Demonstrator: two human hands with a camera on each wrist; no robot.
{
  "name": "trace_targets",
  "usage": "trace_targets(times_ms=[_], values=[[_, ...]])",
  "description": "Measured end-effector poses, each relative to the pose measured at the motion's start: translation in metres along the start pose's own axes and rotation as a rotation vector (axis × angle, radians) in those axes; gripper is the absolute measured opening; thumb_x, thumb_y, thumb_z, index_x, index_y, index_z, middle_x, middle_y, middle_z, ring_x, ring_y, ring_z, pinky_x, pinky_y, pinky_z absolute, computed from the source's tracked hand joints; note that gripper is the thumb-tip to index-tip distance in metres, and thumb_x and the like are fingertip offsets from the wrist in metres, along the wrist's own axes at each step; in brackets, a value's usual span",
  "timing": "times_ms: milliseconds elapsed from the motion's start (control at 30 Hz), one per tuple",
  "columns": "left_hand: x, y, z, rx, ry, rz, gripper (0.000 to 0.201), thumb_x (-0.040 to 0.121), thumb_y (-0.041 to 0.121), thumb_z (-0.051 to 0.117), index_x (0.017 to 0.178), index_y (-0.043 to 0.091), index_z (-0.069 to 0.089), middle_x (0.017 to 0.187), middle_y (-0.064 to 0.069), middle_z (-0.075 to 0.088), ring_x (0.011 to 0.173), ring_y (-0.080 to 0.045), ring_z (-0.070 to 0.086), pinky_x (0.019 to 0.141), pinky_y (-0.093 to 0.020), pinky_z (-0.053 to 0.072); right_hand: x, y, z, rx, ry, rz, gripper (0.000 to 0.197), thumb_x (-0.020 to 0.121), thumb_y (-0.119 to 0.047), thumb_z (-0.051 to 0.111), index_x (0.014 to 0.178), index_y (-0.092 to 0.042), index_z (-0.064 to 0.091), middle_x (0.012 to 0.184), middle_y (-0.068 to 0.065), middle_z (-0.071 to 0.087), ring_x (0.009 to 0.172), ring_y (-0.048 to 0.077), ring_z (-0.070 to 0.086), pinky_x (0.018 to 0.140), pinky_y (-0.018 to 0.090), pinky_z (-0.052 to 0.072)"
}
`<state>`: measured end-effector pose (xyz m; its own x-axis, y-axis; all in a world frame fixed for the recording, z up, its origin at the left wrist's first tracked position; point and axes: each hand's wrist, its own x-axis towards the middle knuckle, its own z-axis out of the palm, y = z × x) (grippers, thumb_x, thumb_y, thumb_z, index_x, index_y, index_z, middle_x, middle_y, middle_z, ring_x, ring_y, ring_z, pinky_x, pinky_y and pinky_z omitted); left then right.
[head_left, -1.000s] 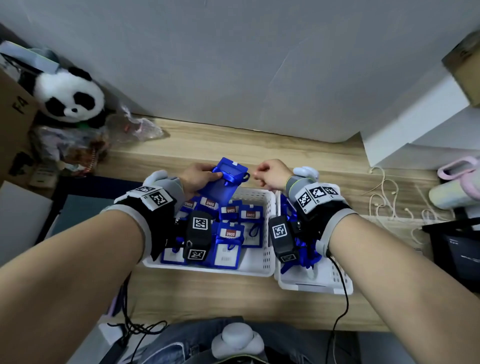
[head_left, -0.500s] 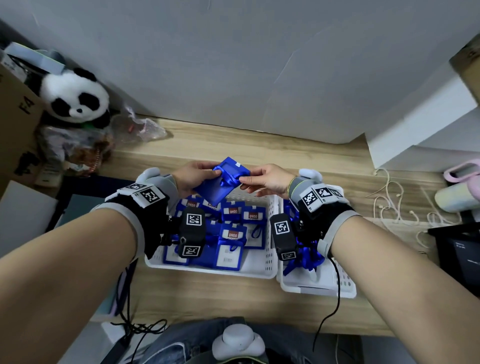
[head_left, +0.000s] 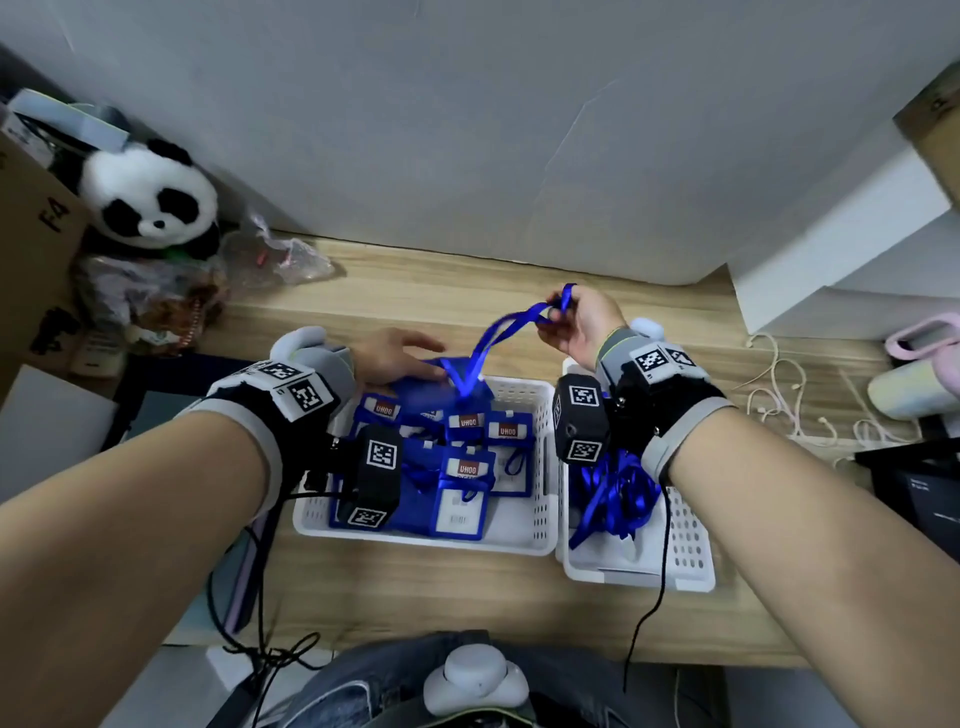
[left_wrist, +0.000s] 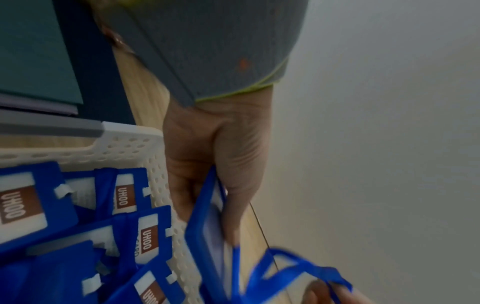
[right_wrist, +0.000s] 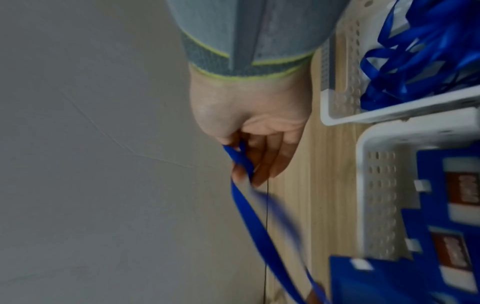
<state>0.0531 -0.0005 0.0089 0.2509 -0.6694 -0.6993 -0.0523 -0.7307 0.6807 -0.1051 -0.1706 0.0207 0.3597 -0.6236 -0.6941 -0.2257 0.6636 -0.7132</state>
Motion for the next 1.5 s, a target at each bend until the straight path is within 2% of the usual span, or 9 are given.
trace_targets(times_ms=[200,300,433,600,733,900,1000,1100,1500], values=[[0.006,-0.002,-0.012,-0.305,0.279,0.06,0.027,0.088,0.006,0.061,0.115,0.007,0.059,0.105,-0.011,0.06,0.08,-0.018,0.059,0.069,-0.026,0.051,-0.013,0.012,0.0,-0.902,-0.184,0.152,0.025,0.088,0.002,0.038,0.098,-0.002,0.06,0.082,0.005,0.057,0.064,0.012,0.052,0.05,0.021,0.048],[-0.001,0.004,-0.013,-0.369,0.099,0.124,0.02,0.088,0.005,0.06,0.097,0.022,0.064,0.094,-0.005,0.068,0.077,-0.013,0.059,0.066,-0.022,0.051,-0.003,0.021,0.01,-0.7,-0.121,-0.097,0.047,0.087,0.005,0.034,0.125,-0.012,0.056,0.114,0.004,0.059,0.082,0.011,0.048,0.065,0.023,0.04],[-0.01,0.015,-0.007,-0.421,-0.207,0.16,0.03,0.082,0.006,0.059,0.109,0.017,0.065,0.089,0.002,0.073,0.079,-0.011,0.067,0.072,-0.023,0.056,-0.005,0.027,0.026,-0.275,-0.365,0.0,0.042,0.098,-0.046,0.031,0.121,-0.025,0.059,0.108,-0.007,0.068,0.112,0.013,0.056,0.105,0.032,0.034],[-0.016,0.024,-0.01,-0.243,-0.317,0.044,0.034,0.087,0.002,0.057,0.109,0.026,0.067,0.097,-0.003,0.072,0.079,-0.013,0.07,0.064,-0.025,0.058,-0.01,0.029,0.035,-0.468,-0.376,0.039,0.052,0.092,-0.053,0.044,0.107,-0.007,0.062,0.095,0.013,0.067,0.079,0.024,0.063,0.073,0.027,0.052],[-0.007,0.015,-0.014,0.054,0.107,-0.028,0.038,0.087,0.011,0.064,0.123,0.018,0.058,0.101,-0.007,0.064,0.082,-0.02,0.064,0.066,-0.029,0.057,-0.002,0.022,0.027,-0.999,-0.043,-0.134,0.022,0.081,-0.017,0.063,0.064,-0.015,0.05,0.06,0.004,0.047,0.053,0.017,0.04,0.054,0.024,0.036],[-0.004,0.009,-0.011,-0.192,0.126,0.027,0.032,0.088,0.007,0.062,0.119,0.011,0.058,0.106,-0.01,0.062,0.086,-0.02,0.06,0.071,-0.029,0.052,-0.002,0.029,0.018,-0.81,-0.215,-0.098,0.036,0.085,0.005,0.048,0.113,-0.012,0.059,0.108,0.007,0.058,0.098,0.019,0.052,0.079,0.026,0.042],[-0.008,0.011,-0.009,-0.287,0.024,0.064,0.021,0.089,0.003,0.058,0.103,0.018,0.059,0.1,-0.007,0.063,0.08,-0.016,0.061,0.058,-0.02,0.054,-0.006,0.034,0.023,-0.584,-0.278,-0.098,0.023,0.096,-0.025,0.042,0.108,-0.023,0.062,0.101,-0.009,0.062,0.101,0.008,0.056,0.099,0.033,0.029],[-0.01,0.009,-0.011,-0.25,0.005,0.069,0.02,0.089,0.002,0.058,0.096,0.02,0.06,0.094,-0.005,0.064,0.076,-0.015,0.061,0.052,-0.018,0.053,-0.007,0.036,0.023,-0.717,-0.312,-0.086,0.03,0.096,-0.043,0.041,0.083,-0.025,0.061,0.081,-0.008,0.062,0.075,0.008,0.059,0.092,0.035,0.032],[-0.01,0.004,-0.009,-0.073,-0.008,0.053,0.016,0.09,0.002,0.056,0.1,0.014,0.054,0.085,-0.005,0.063,0.051,-0.003,0.064,0.043,-0.015,0.048,-0.011,0.041,0.02,-0.692,-0.388,-0.085,0.038,0.094,-0.045,0.046,0.107,-0.012,0.057,0.062,0.003,0.055,0.054,0.016,0.051,0.057,0.025,0.048]])
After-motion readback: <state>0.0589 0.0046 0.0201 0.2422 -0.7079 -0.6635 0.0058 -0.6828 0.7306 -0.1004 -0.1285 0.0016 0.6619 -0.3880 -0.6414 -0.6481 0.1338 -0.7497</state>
